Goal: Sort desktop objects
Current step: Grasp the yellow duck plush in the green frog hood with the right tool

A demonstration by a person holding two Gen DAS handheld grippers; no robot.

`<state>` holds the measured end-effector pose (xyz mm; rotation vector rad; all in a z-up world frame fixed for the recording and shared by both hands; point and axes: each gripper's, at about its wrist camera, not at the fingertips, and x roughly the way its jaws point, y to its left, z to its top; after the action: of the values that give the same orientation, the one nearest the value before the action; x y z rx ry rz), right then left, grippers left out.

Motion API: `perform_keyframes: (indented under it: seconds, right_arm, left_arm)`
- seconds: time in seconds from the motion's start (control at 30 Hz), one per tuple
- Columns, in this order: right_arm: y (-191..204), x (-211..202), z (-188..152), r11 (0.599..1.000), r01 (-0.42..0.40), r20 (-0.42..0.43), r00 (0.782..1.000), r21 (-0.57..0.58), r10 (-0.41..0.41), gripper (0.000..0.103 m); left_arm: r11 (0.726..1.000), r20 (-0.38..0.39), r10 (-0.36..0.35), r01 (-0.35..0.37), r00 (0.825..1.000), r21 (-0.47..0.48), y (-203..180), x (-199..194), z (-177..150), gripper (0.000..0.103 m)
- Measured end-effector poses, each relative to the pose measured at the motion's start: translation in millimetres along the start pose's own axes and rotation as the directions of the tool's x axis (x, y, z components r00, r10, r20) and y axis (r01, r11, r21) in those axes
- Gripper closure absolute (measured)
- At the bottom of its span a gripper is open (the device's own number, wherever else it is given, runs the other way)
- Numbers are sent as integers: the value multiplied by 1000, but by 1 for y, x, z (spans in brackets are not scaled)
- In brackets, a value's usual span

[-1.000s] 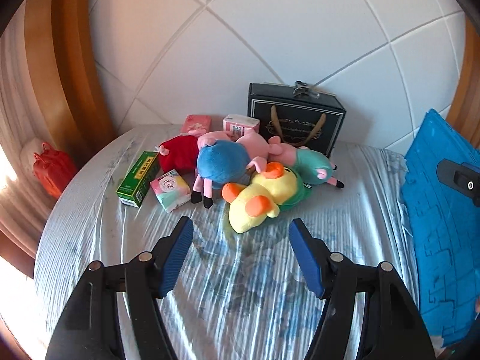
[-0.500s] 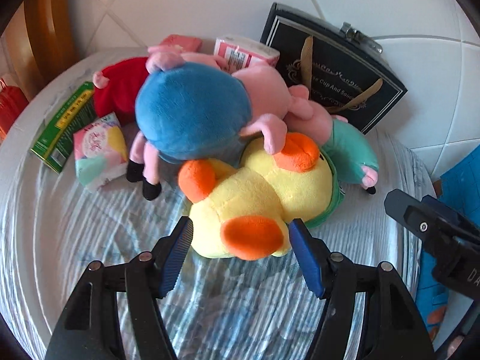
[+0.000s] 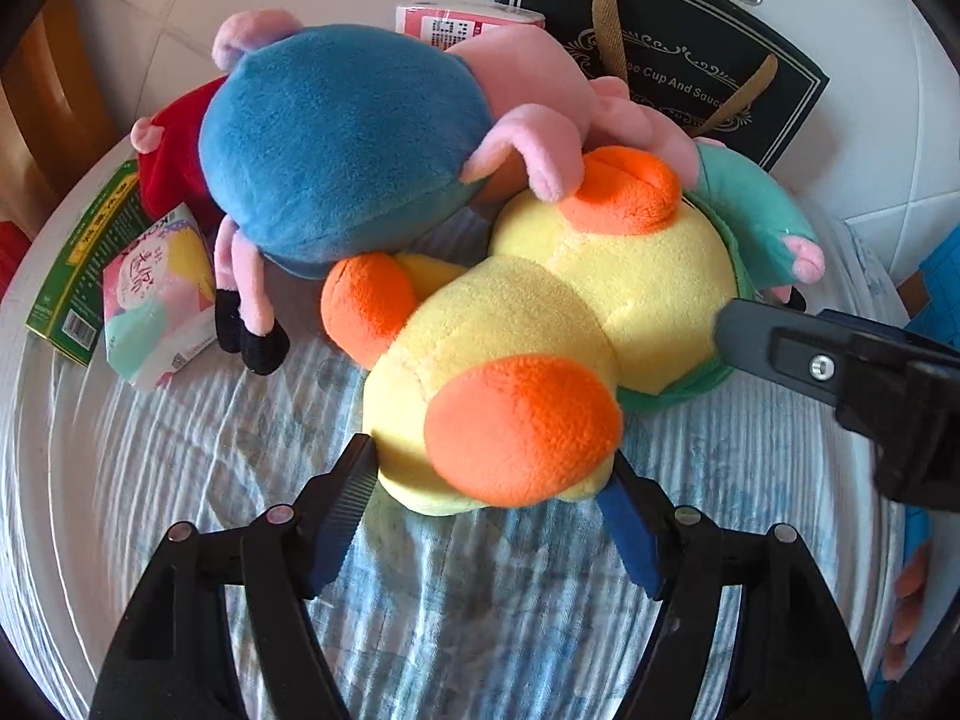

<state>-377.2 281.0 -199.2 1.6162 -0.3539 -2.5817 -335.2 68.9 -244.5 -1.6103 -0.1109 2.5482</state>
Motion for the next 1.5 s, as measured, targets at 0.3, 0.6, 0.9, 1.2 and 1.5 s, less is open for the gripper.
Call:
perform_keyframes:
  seconds: [0.3,0.6,0.9,1.2,1.5]
  right_arm:
    - [10,42,16,999,-36,-79,996,-5,36,0]
    - [35,38,-42,997,-72,-150,986,-11,69,40]
    - [4,-40,-21,998,11,5,1000,64,-11,0]
    - [5,-8,27,999,11,-74,997,35,-8,0]
    - [6,47,26,996,-86,-160,983,14,87,0]
  left_arm:
    - [999,-77,30,-30,997,11,10,27,-3,29]
    - [967,-24,200,-194,979,166,27,9,-24,29]
    - [994,-19,-25,23,999,-102,41,-67,-13,29]
    - [993,-113,24,-37,993,-115,21,13,28,3]
    - [994,-71,-32,24,997,-105,36,-1,-1,0]
